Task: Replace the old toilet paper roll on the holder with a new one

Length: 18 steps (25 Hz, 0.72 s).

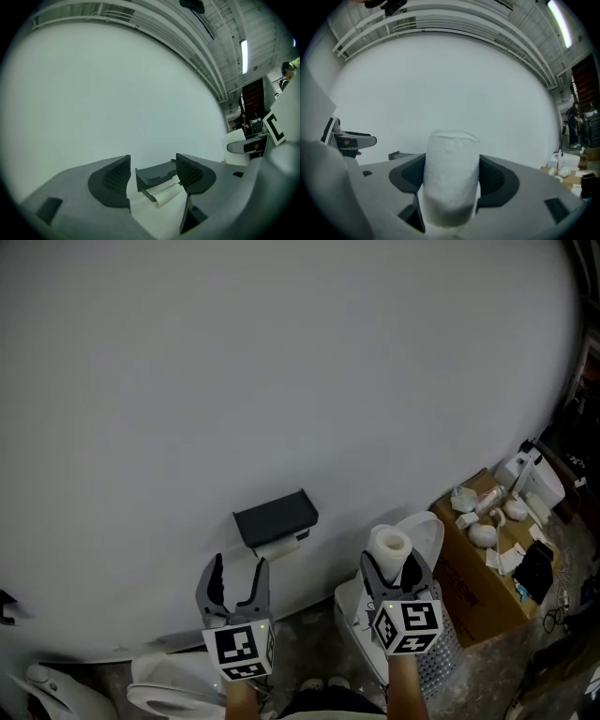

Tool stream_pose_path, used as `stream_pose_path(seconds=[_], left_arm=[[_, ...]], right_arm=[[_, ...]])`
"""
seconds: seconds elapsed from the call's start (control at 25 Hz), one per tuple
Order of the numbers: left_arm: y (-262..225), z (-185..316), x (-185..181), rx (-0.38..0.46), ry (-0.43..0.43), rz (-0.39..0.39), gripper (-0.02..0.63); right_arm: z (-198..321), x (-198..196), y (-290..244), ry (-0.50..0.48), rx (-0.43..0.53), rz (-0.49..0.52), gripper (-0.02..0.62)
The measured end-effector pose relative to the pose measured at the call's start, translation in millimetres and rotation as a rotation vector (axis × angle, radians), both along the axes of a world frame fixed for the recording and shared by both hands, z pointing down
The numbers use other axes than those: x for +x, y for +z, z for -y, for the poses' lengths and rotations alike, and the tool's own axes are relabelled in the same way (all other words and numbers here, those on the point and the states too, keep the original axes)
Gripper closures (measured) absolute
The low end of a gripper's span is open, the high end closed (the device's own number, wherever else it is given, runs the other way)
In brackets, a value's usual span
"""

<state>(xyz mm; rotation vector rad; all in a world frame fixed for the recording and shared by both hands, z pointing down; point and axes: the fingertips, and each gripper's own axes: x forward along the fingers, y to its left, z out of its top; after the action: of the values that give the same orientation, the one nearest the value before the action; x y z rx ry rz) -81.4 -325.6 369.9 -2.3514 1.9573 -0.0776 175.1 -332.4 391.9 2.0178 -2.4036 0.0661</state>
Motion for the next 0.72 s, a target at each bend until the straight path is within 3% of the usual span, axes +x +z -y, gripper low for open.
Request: stream_pose_path(seconds=[0.2, 0.4, 0.6, 0.72], left_arm=[[-1, 8, 4, -0.007, -0.035, 0.002, 0.324], [-2, 14, 10, -0.011, -0.046, 0.056, 0.324], [-1, 17, 18, -0.013, -0.039, 0.153, 0.324], [6, 21, 24, -0.026, -0.037, 0.268, 0.324]], right_arm=[[19, 0, -3, -0.046, -0.006, -0.008, 0.281], [33, 0, -3, -0.079, -0.008, -0.012, 0.281], [39, -2, 2, -0.1, -0.016, -0.008, 0.281], [43, -3, 2, -0.107, -0.019, -0.012, 0.281]])
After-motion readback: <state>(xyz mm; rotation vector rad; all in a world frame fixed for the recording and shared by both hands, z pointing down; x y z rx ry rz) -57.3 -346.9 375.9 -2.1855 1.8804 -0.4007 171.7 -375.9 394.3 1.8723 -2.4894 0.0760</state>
